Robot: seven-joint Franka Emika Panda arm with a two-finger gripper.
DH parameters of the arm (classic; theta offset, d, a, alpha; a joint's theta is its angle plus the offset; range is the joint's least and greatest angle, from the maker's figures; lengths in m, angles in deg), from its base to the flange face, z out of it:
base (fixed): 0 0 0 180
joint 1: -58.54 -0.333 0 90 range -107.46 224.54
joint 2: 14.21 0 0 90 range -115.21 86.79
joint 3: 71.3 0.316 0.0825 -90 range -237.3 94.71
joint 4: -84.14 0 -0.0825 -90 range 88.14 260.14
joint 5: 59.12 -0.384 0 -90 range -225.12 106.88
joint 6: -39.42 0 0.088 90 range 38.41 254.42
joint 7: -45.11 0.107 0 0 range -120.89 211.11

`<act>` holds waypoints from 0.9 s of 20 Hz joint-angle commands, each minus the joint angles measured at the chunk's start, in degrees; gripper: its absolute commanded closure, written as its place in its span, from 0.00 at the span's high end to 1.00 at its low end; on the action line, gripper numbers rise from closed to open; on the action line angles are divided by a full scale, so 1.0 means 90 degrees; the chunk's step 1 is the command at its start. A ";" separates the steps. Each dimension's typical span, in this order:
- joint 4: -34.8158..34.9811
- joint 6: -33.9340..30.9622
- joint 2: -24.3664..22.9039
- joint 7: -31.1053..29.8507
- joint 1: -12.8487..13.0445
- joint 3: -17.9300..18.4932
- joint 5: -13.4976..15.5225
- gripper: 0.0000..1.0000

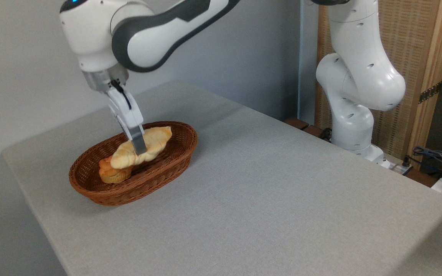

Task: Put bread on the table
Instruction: 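Lift the long bread roll up out of the basket, then move the roll beside the basket and lower it onto the table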

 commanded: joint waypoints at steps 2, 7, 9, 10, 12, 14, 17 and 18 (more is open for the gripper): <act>0.0066 -0.0413 -0.0553 0.0029 -0.0031 0.0232 0.0057 0.32; 0.0085 -0.0813 -0.0759 0.0614 -0.0021 0.1071 0.0017 0.36; 0.0124 -0.0834 -0.0740 0.0867 -0.0031 0.1325 -0.0002 0.37; 0.0134 -0.0834 -0.0720 0.1014 -0.0031 0.1462 -0.0012 0.37; 0.0173 -0.0843 -0.0672 0.1229 -0.0031 0.1677 -0.0012 0.46; 0.0183 -0.0834 -0.0496 0.1551 -0.0031 0.1902 -0.0022 0.55; 0.0183 -0.0824 -0.0349 0.1806 -0.0040 0.2020 -0.0031 0.72; 0.0183 -0.0795 -0.0281 0.1855 -0.0040 0.2039 -0.0051 0.92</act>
